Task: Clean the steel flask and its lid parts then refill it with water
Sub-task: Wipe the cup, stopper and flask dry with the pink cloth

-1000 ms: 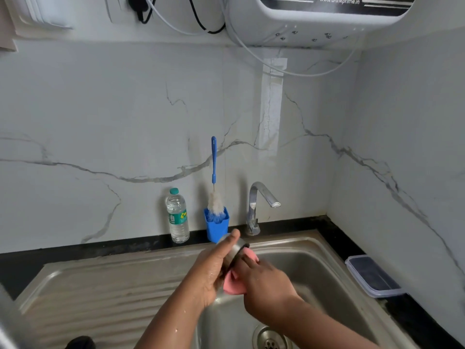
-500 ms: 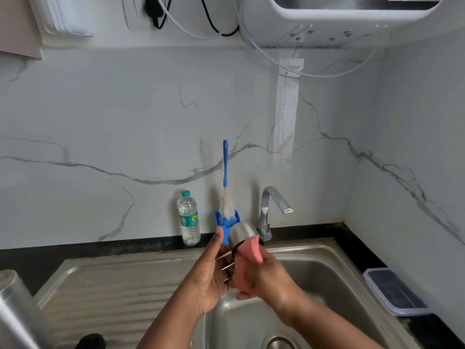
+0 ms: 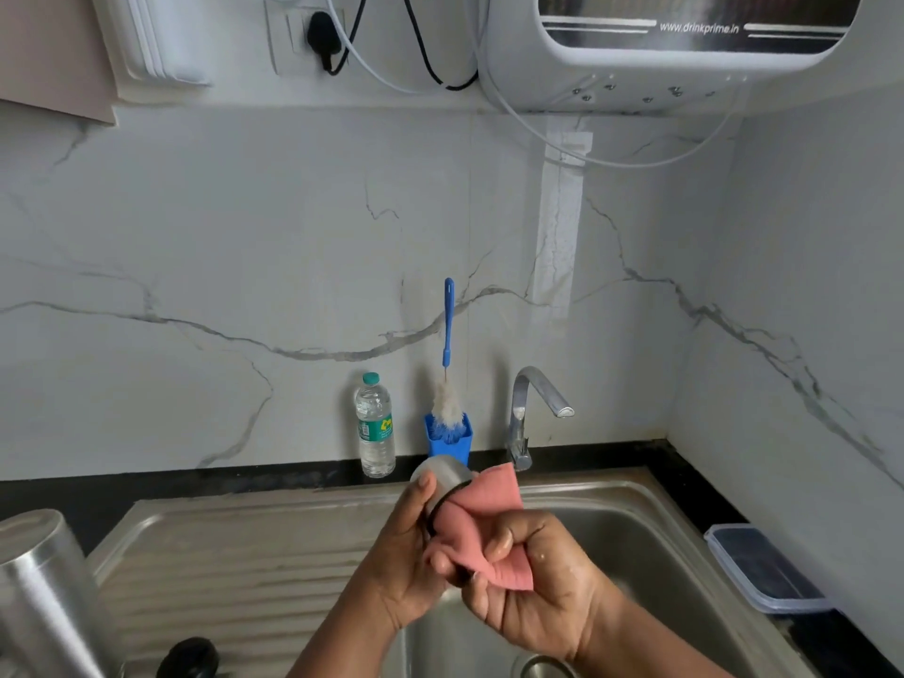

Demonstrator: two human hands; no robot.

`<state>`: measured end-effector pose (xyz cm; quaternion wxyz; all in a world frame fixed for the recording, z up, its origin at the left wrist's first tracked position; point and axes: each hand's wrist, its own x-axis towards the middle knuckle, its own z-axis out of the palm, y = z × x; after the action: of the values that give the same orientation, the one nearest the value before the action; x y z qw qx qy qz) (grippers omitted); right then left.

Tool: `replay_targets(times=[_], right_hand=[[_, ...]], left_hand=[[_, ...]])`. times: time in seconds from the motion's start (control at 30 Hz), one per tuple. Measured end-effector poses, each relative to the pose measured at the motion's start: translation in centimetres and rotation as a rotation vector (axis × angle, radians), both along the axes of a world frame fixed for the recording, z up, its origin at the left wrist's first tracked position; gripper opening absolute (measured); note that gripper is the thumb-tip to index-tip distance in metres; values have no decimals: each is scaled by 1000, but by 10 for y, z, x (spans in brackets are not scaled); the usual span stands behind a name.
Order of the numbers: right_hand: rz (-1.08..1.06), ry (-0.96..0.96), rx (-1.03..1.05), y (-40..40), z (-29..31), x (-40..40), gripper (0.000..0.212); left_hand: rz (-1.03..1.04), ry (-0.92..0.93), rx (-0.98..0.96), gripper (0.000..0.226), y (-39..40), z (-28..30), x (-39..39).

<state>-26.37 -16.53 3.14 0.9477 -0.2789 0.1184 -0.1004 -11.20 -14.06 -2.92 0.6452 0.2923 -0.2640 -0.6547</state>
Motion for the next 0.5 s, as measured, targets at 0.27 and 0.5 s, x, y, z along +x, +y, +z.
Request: replay_targets(times=[0.27,0.5], right_hand=[[-189,291,-138,-14,-25,-19,41],[-168,906,-1553,-38,-66,-27,45]], left_hand=[[311,-36,231,62,2,0,5],[457,-53,590,62,4,-19,1]])
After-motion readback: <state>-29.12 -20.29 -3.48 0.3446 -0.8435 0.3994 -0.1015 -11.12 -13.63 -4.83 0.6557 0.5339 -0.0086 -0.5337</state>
